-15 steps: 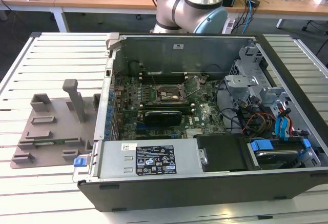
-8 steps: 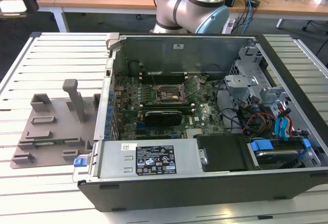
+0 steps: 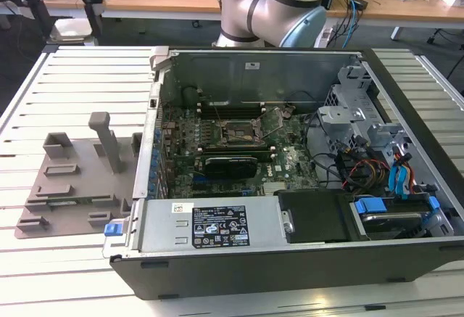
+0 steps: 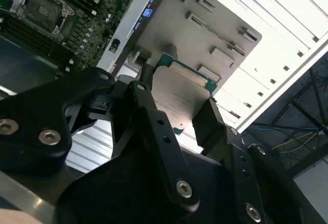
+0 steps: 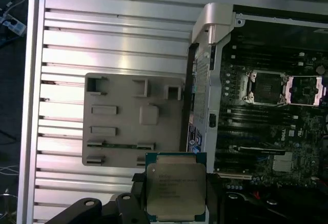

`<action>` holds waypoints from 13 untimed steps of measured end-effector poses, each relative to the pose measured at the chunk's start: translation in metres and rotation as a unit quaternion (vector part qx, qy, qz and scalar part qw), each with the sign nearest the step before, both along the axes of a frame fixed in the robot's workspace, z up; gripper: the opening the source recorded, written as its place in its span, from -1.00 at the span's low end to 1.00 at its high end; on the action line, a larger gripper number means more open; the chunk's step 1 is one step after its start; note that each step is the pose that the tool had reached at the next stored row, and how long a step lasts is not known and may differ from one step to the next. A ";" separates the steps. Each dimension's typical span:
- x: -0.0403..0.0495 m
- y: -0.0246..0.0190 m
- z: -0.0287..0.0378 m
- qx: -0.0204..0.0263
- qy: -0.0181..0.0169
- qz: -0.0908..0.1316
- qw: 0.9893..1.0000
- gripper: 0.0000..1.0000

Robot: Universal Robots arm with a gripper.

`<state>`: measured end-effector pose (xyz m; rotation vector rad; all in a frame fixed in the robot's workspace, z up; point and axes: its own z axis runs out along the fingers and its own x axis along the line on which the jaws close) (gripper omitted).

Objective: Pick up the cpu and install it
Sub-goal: 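Pick up the cpu and move it towards the insertion slot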

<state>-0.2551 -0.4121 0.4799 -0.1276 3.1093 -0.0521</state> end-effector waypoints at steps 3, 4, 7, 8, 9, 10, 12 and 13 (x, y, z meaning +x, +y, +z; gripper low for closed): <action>0.0107 0.0000 -0.0093 0.000 0.000 0.000 1.000 0.09; 0.0135 0.0000 -0.0114 0.000 0.000 0.000 1.000 0.09; 0.0245 0.0000 -0.0203 0.000 0.000 0.000 1.000 0.09; 0.0262 0.0000 -0.0222 0.000 0.000 0.000 1.000 0.09; 0.0280 0.0000 -0.0242 0.000 0.000 0.000 1.000 0.09; 0.0308 0.0000 -0.0273 0.000 0.000 0.000 1.000 0.09; 0.0361 0.0000 -0.0333 0.000 0.000 0.000 1.000 0.09; 0.0393 0.0000 -0.0370 0.000 0.000 0.000 1.000 0.09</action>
